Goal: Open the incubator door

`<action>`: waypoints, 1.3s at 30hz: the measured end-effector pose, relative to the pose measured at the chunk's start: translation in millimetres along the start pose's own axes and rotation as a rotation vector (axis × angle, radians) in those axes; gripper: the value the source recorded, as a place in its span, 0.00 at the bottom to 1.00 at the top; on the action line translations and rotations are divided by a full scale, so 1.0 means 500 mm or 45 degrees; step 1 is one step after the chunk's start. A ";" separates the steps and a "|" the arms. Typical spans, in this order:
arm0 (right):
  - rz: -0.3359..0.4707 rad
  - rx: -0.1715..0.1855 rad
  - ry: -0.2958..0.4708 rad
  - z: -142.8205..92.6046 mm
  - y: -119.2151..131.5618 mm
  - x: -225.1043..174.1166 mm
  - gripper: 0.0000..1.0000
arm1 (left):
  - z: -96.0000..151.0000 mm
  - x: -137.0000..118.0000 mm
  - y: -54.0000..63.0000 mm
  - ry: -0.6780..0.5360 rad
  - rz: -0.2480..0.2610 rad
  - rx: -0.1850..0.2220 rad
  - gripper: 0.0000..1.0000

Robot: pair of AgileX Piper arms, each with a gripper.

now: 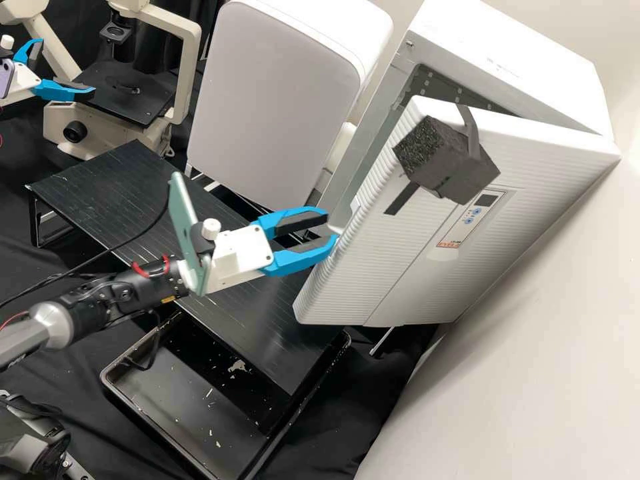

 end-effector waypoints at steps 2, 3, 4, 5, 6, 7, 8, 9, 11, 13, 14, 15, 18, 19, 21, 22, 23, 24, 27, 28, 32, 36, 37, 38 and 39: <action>-0.028 -0.024 0.018 -0.001 -0.006 -0.024 0.00 | 0.000 0.000 0.000 0.000 0.000 0.000 1.00; -0.035 -0.034 0.032 -0.002 -0.007 -0.033 0.00 | 0.000 0.000 0.000 0.000 0.000 0.000 1.00; -0.037 -0.040 0.042 -0.002 -0.007 -0.042 0.00 | 0.000 0.000 0.000 0.000 0.000 0.000 1.00; -0.034 -0.039 0.059 -0.004 -0.004 -0.050 0.00 | 0.000 0.000 0.000 0.000 0.000 0.000 1.00; -0.038 -0.032 0.074 -0.005 -0.003 -0.057 0.00 | 0.000 0.000 0.000 0.000 0.000 0.000 1.00; -0.035 -0.025 0.085 -0.005 -0.002 -0.062 0.00 | 0.000 0.000 0.000 0.000 0.000 0.000 1.00; -0.038 -0.020 0.090 -0.006 -0.001 -0.064 0.00 | 0.000 0.000 0.000 0.000 0.000 0.000 1.00; -0.033 -0.016 0.091 -0.006 -0.001 -0.064 0.00 | 0.000 0.000 0.000 0.000 0.000 0.000 1.00; -0.025 -0.027 0.081 -0.004 -0.002 -0.060 0.00 | 0.000 0.000 0.000 0.000 0.000 0.000 1.00; -0.021 -0.026 0.068 0.000 -0.006 -0.054 0.00 | 0.000 0.000 0.000 0.000 0.000 0.000 1.00; -0.024 -0.022 0.063 0.003 -0.009 -0.051 0.00 | 0.000 0.000 0.000 0.000 0.000 0.000 1.00; -0.031 -0.022 0.058 0.006 -0.013 -0.048 0.00 | 0.000 0.000 0.000 0.000 0.000 0.000 1.00; -0.078 0.021 0.056 0.010 -0.030 -0.037 1.00 | 0.000 0.000 0.000 0.000 0.000 0.000 1.00; -0.093 0.022 0.064 0.010 -0.036 -0.034 1.00 | 0.000 0.000 0.000 0.000 0.000 0.000 1.00; -0.116 0.024 0.099 0.006 -0.045 -0.031 1.00 | 0.000 0.000 0.000 0.000 0.000 0.000 1.00; -0.132 0.025 0.119 0.004 -0.051 -0.029 1.00 | 0.000 0.000 0.000 0.000 0.000 0.000 1.00; -0.149 0.028 0.134 0.003 -0.056 -0.027 1.00 | 0.000 0.000 0.000 0.000 0.000 0.000 1.00; -0.162 0.035 0.148 0.001 -0.060 -0.025 1.00 | 0.000 0.000 0.000 0.000 0.000 0.000 1.00; -0.229 0.059 0.165 0.003 -0.077 -0.017 1.00 | 0.000 0.000 0.000 0.000 0.000 0.000 1.00; -0.250 0.079 0.166 0.004 -0.084 -0.013 1.00 | 0.000 0.000 0.000 0.000 0.000 0.000 1.00; -0.297 0.121 0.145 0.011 -0.106 -0.003 1.00 | 0.000 0.000 0.000 0.000 0.000 0.000 1.00; -0.349 0.181 0.155 0.015 -0.126 0.003 1.00 | 0.000 0.000 0.000 0.000 0.000 0.000 1.00; -0.362 0.204 0.171 0.016 -0.131 0.005 1.00 | 0.000 0.000 0.000 0.000 0.000 0.000 1.00; -0.367 0.224 0.190 0.017 -0.135 0.007 1.00 | 0.000 0.000 0.000 0.000 0.000 0.000 1.00; -0.372 0.269 0.217 0.018 -0.138 0.008 1.00 | 0.000 0.000 0.000 0.000 0.000 0.000 1.00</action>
